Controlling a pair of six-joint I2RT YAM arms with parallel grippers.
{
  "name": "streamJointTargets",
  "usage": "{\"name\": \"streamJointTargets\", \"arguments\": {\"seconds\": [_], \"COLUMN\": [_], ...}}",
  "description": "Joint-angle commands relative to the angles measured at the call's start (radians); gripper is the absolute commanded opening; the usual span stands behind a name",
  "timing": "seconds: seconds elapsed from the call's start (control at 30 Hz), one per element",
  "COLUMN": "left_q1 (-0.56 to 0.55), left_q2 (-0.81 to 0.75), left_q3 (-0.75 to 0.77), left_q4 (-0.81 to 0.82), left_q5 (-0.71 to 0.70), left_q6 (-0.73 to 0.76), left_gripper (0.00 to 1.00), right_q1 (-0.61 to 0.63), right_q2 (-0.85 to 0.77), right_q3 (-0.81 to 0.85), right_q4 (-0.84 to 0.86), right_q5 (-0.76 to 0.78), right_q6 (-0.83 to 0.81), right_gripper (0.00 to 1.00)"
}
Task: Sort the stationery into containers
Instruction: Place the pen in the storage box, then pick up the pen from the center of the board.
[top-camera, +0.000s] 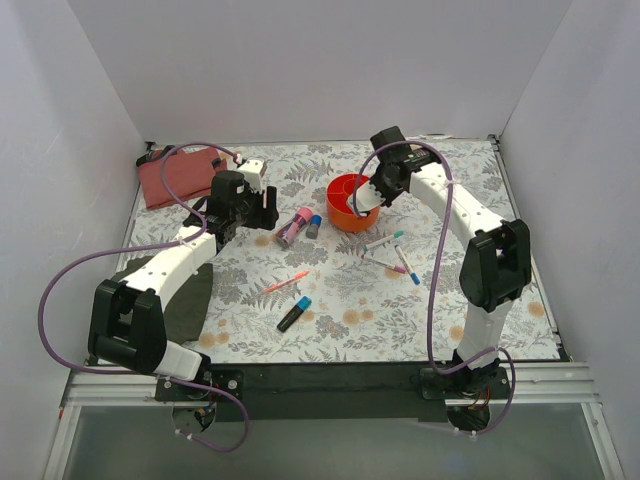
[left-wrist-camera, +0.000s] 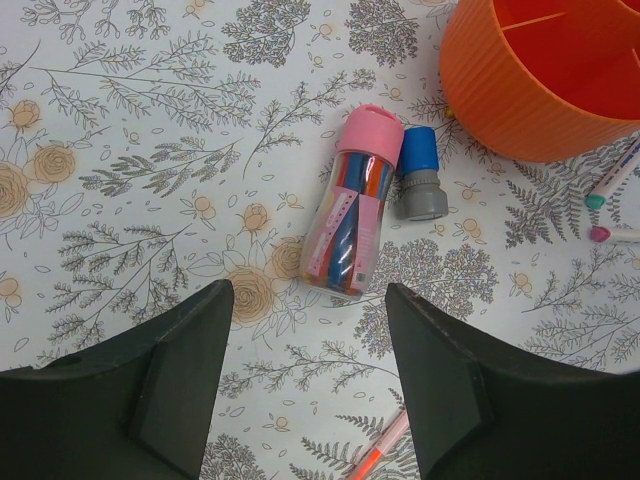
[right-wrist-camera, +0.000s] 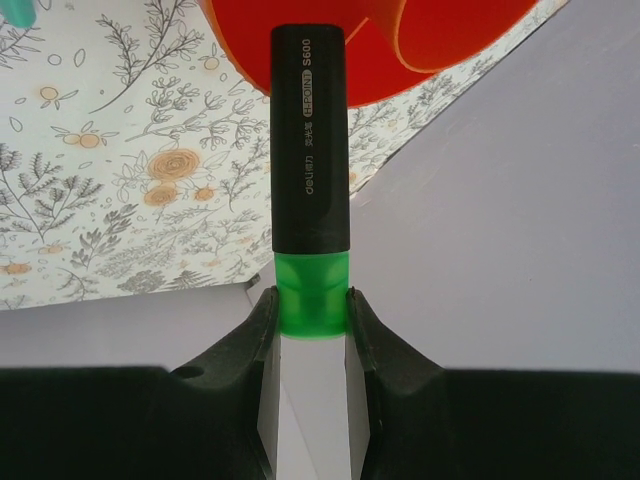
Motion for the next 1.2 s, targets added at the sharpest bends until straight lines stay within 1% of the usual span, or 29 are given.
{"name": "streamJointTargets", "arguments": {"seconds": [0.0, 0.13, 0.17, 0.2, 0.23, 0.3, 0.33, 0.63, 0.7, 0.73, 0.77, 0.87, 0.9, 0.97, 1.0, 1.03, 1.1, 1.13, 1.17], "left_q1": [0.005, 0.004, 0.004, 0.005, 0.004, 0.005, 0.004, 0.004, 0.005, 0.005, 0.005, -0.016, -0.048, -0.083, -0.125, -0.146, -0.210, -0.231, -0.249], "left_q2": [-0.027, -0.024, -0.022, -0.022, -0.022, -0.022, -0.024, -0.031, -0.044, -0.062, -0.071, -0.114, -0.125, -0.146, -0.152, -0.154, -0.150, -0.137, -0.127], "left_q3": [0.012, 0.018, 0.019, 0.022, 0.024, 0.027, 0.025, 0.059, 0.064, 0.061, 0.058, 0.024, 0.013, -0.022, -0.028, -0.033, -0.045, -0.050, -0.053], "left_q4": [0.007, 0.005, 0.004, 0.002, -0.001, -0.004, -0.006, -0.032, -0.041, -0.044, -0.056, -0.113, -0.130, -0.172, -0.189, -0.211, -0.260, -0.269, -0.300], "left_q5": [-0.004, -0.004, -0.004, -0.005, -0.007, -0.011, -0.013, -0.013, 0.009, 0.054, 0.096, 0.249, 0.266, 0.274, 0.270, 0.265, 0.238, 0.218, 0.204], "left_q6": [0.004, 0.004, 0.004, 0.006, 0.009, 0.010, 0.013, 0.033, 0.058, 0.068, 0.079, 0.177, 0.244, 0.292, 0.303, 0.311, 0.296, 0.257, 0.242], "left_gripper": [0.63, 0.63, 0.63, 0.64, 0.64, 0.65, 0.66, 0.71, 0.72, 0.73, 0.74, 0.77, 0.76, 0.69, 0.69, 0.68, 0.66, 0.66, 0.65], "right_q1": [0.009, 0.018, 0.018, 0.023, 0.028, 0.028, 0.031, 0.012, 0.000, -0.015, -0.024, -0.074, -0.086, -0.127, -0.144, -0.184, -0.236, -0.277, -0.288], "right_q2": [0.022, 0.043, 0.052, 0.055, 0.061, 0.068, 0.068, 0.009, 0.000, -0.001, -0.007, -0.032, -0.043, -0.070, -0.081, -0.109, -0.139, -0.156, -0.193], "right_q3": [-0.007, 0.002, 0.008, 0.013, 0.025, 0.035, 0.039, 0.122, 0.166, 0.182, 0.196, 0.219, 0.214, 0.196, 0.183, 0.164, 0.061, 0.014, -0.104], "right_q4": [-0.001, 0.000, 0.002, 0.004, 0.004, 0.007, 0.007, 0.008, 0.008, 0.008, 0.010, 0.007, 0.008, 0.010, 0.008, 0.011, 0.031, 0.036, 0.046], "right_q5": [0.015, 0.019, 0.019, 0.023, 0.024, 0.030, 0.033, 0.010, 0.000, -0.008, -0.016, -0.074, -0.092, -0.175, -0.210, -0.285, -0.353, -0.412, -0.427], "right_q6": [0.019, 0.039, 0.056, 0.065, 0.074, 0.092, 0.094, 0.131, 0.172, 0.200, 0.262, 0.405, 0.533, 0.711, 0.901, 1.025, 1.250, 1.439, 1.500], "right_gripper": [0.01, 0.01, 0.05, 0.11, 0.21, 0.30, 0.47, 0.51, 0.51, 0.52, 0.52, 0.53, 0.53, 0.53, 0.55, 0.56, 0.59, 0.60, 0.60]}}
